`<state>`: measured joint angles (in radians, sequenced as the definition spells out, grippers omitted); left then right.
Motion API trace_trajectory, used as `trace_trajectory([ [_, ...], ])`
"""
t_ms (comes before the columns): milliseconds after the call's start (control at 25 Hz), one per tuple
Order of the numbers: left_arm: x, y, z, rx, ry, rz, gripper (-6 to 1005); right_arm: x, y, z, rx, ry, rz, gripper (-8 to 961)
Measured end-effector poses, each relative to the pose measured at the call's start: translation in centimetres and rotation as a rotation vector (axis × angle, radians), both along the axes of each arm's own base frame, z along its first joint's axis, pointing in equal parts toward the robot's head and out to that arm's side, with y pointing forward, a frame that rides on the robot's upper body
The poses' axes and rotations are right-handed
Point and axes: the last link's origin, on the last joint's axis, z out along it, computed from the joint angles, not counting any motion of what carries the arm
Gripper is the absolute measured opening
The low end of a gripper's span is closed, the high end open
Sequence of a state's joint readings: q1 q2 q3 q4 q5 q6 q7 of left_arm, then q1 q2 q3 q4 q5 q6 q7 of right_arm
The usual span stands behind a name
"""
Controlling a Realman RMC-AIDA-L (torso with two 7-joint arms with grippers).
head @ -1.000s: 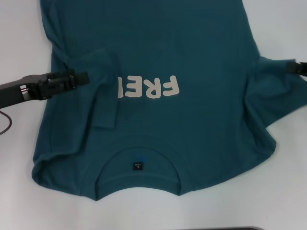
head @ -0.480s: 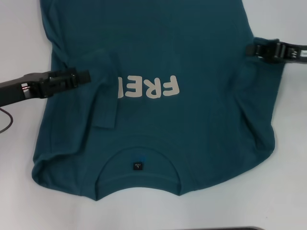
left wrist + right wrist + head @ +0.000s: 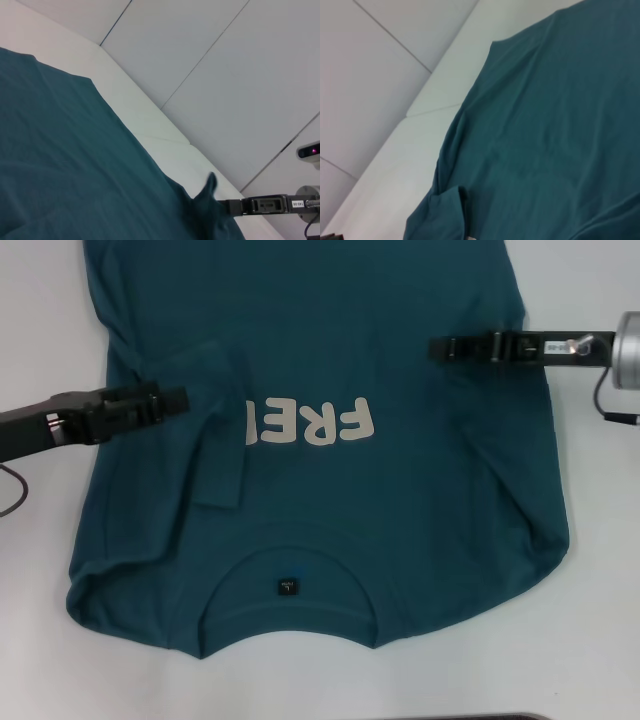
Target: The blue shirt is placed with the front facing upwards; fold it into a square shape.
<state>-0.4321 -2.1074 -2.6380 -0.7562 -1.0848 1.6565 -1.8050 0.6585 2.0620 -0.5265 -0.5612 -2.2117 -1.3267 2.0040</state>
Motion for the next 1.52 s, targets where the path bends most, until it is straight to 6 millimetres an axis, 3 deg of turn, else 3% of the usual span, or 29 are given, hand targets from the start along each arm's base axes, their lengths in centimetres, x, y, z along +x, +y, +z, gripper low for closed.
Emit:
trace_trajectory([
  [280,0.1,0.2,-0.4,-0.009,0.021,-0.002,736,-0.6,0.6,-0.7,-0.003,-0.021,0.01,395],
  [360,0.0,0.3,-0.4,-0.007,0.023,-0.001,736,-0.8,0.6,-0.9,-0.016,-0.032,0.021,610],
  [800,0.2,0.4,-0.5,-0.006,0.022,-0.003,736,-1.5,0.8,-1.1,-0.03,-0.049,0.053,607],
  [1000,0.2,0.4,-0.5,-0.007,0.021,-0.004,736,0.7,-0.1,0.3,-0.019,-0.053,-0.008,606],
  [1320,0.1,0.3,-0.6,-0.013,0.016,0.002,737,5.2,-3.2,3.5,-0.015,-0.018,-0.149,604],
  [1520,0.2,0.3,-0.6,-0.015,0.014,-0.001,737,7.0,-5.0,4.7,-0.04,-0.002,-0.222,602],
])
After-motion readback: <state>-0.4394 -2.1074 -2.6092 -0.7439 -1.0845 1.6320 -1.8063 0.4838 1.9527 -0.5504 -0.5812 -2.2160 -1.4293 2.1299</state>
